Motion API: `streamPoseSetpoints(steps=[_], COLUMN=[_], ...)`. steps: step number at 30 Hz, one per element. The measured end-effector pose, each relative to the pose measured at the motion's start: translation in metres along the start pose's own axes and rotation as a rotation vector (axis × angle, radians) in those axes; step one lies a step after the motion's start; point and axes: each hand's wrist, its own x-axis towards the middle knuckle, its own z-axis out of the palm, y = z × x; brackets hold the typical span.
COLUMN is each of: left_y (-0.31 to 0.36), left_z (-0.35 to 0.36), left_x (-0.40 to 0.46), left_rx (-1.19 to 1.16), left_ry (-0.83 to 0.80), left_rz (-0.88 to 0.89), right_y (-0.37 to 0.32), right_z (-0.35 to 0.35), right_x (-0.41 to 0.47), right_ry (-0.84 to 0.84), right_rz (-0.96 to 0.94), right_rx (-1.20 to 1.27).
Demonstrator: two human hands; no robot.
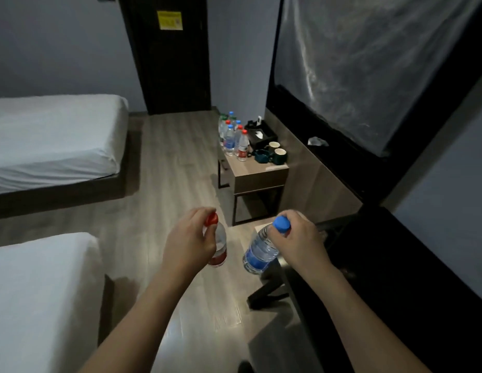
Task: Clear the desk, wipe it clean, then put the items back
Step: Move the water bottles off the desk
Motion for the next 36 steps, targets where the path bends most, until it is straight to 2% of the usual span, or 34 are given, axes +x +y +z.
streamPoseSetpoints(steps=[4, 11, 17, 22, 28, 32, 36], left_y=[-0.045, -0.095, -0.143, -0.197, -0.236, -0.234, -0.224], left_z=[0.011, 0.023, 0.023, 0.046, 0.086, 0.124, 0.177], left_x=[0.049, 0.193, 0.295, 0.373, 0.504, 0.599, 0.665], left_rx=[0.002, 0.013, -0.026, -0.053, -0.088, -0.055, -0.063], left_ry=[0.003, -0.049, 0.039, -0.014, -0.168, -0.270, -0.402], left_rz=[-0.058, -0.054, -0.016, -0.059, 0.064, 0.193, 0.267], right_y=[-0.008, -0.020, -0.039, -0.032, -0.025, -0.016, 0.012], right_z=[0.041, 0.091, 0.134, 0.185, 0.212, 0.200, 0.198], right_x=[0.058, 0.197, 0.315, 0.394, 0.492, 0.549, 0.591], right_ry=[-0.063, -0.135, -0.189, -0.249, -0.172, -0.012, 0.043], right_rz=[-0.014, 0.068, 0.088, 0.165, 0.280, 0.304, 0.384], right_rx=[-0.044, 0.031, 0.021, 0.010, -0.046, -0.080, -0.084])
